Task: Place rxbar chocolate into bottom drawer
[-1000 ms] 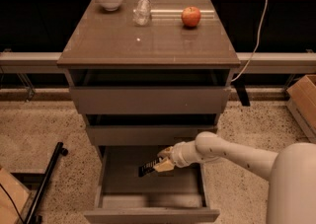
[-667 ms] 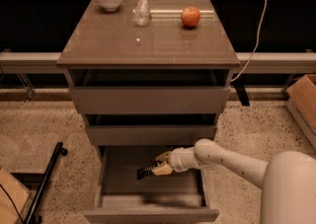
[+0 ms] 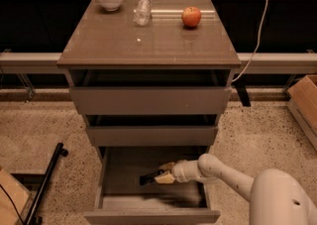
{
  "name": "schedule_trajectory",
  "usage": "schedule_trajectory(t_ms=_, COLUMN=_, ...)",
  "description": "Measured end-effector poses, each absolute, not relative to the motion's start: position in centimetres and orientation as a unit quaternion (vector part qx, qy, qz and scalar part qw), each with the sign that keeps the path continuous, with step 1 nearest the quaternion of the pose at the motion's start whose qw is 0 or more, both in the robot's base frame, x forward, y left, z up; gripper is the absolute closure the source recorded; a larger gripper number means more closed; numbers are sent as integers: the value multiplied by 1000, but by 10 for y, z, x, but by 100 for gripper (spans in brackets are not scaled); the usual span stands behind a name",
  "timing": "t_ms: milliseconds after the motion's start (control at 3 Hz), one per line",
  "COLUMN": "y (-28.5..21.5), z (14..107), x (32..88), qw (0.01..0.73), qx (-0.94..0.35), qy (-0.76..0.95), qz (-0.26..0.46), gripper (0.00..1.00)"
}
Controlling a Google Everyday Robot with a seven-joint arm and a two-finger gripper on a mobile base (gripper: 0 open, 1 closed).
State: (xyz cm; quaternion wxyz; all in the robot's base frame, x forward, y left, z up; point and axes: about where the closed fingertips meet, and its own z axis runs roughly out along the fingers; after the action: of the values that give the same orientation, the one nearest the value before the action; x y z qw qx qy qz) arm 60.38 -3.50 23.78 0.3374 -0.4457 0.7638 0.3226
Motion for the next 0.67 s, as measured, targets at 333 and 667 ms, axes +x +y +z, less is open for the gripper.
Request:
schedule_trajectory(t_ms=333, y=-46, z=202, x=601, qw=318, qx=-421, qy=784, qz=327, gripper=82)
schedule_trajectory(t_ms=667, y=-52, z=178, x=596, qw=296, qx=-407, qy=801, qz=325, gripper=58)
